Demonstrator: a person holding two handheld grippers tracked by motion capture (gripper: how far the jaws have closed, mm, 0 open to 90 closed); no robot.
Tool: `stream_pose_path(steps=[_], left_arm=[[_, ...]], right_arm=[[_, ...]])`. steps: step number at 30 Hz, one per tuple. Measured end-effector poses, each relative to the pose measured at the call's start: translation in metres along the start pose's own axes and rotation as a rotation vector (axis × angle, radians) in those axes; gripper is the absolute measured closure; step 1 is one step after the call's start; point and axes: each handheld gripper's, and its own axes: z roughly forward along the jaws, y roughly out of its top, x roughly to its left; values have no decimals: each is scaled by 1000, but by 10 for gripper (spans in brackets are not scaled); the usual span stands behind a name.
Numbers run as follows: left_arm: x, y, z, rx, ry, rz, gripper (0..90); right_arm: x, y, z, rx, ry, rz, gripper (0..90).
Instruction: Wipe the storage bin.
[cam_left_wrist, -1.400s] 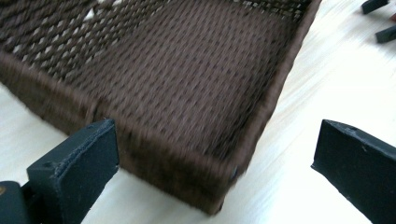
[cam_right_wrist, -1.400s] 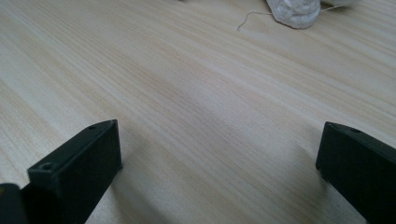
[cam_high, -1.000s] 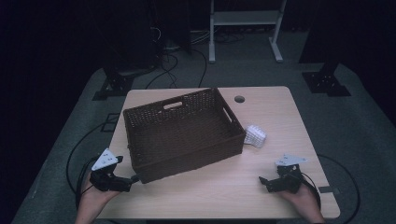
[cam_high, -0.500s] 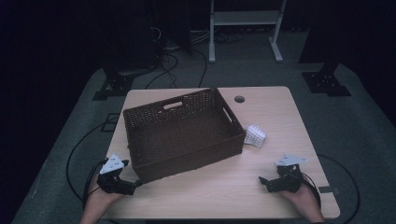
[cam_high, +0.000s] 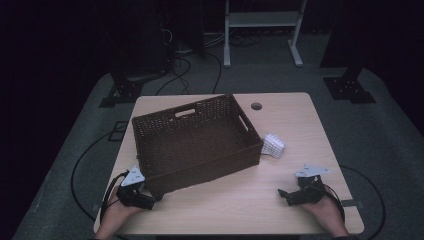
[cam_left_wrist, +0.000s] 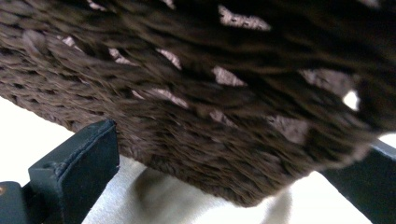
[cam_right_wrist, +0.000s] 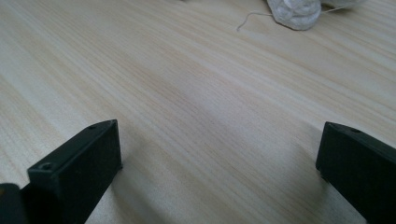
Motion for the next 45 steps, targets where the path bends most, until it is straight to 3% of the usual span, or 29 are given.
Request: stream_pose_path(steps=[6,12,16,21,26,33,36,43,45], left_arm=[[3,-6,0,-32,-3,-8,0],[3,-9,-2,-6,1,0,0],[2,-11,-2,32,3,11,64],[0,-11,-2,44,-17,40,127],[2,-11,-2,42,-28,46,134],[2,-11,-2,36,-21,34,146],[3,-11,-3,31,-16,29,192],[3,-11,-2,30,-14,24,193],[3,-11,-2,29,-10,23,192]], right_arm=[[-1,0,0,-2,9,-12,0],[1,3,2,4,18,-11,0],[0,5,-2,-18,14,-7,47],[-8,9,-2,-42,14,19,58],[-13,19,-3,-66,-4,28,110],[-25,34,-7,-97,-21,33,140],[-31,41,-7,-116,-31,32,146],[-43,57,-4,-114,-24,28,148],[-46,63,-4,-135,-16,31,148]])
